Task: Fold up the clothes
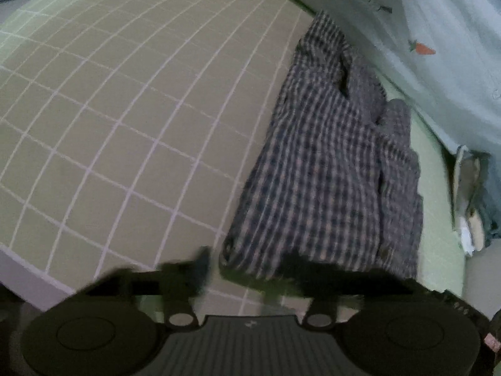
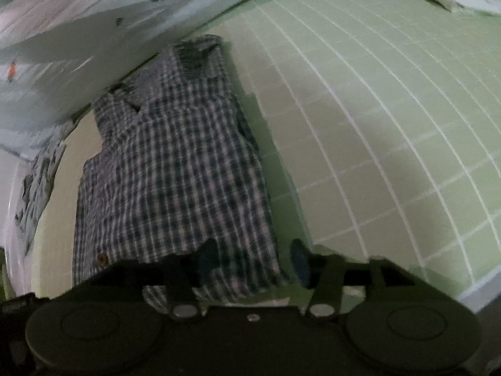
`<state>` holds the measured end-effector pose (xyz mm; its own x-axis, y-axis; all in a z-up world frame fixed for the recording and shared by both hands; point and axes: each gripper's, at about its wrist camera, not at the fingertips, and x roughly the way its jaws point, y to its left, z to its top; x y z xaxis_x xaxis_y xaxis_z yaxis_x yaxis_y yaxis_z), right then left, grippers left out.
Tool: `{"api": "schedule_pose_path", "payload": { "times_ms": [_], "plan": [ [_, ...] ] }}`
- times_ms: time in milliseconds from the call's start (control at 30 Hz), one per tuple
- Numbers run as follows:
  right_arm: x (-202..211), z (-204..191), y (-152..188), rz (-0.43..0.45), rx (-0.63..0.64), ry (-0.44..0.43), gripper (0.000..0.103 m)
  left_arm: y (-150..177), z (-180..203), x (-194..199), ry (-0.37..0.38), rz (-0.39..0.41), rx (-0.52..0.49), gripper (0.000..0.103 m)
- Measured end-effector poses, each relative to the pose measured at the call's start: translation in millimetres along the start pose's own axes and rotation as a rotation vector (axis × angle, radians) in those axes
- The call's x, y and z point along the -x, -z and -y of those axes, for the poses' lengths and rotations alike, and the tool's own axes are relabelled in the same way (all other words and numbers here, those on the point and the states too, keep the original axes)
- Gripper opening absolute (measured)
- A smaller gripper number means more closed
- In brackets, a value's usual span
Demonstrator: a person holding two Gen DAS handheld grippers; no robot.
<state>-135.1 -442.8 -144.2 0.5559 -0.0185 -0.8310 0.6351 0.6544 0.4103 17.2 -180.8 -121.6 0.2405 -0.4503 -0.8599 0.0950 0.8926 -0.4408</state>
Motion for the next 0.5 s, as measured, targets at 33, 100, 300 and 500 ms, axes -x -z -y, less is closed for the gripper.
{"api": "schedule_pose_path", "payload": {
  "times_ms": [33,100,300,500],
  "plan": [
    [-0.3,2.1,0.7,-0.006,-0.013,-0.010,0.060,-0.6,1.0,-1.5,0.006,-0.001,0.002,0.069],
    [-2.4,4.7,1.6,-0.017,-0.020,-0.021,0.064,-2.8,2.2,-5.1,0.028,-0.005,0.008,0.069],
    [-9.6,17.7,6.0,-0.056,-0.096,-0.131,0.029,-3.1,-3.3,-14.7,0.090,-0.027,0.069,0.040],
    [7.7,27.7,21.1,-0.049,-0.115,-0.225,0.010,8.4,-17.1,-0.4,0.140,-0.043,0.109,0.009]
  ]
}}
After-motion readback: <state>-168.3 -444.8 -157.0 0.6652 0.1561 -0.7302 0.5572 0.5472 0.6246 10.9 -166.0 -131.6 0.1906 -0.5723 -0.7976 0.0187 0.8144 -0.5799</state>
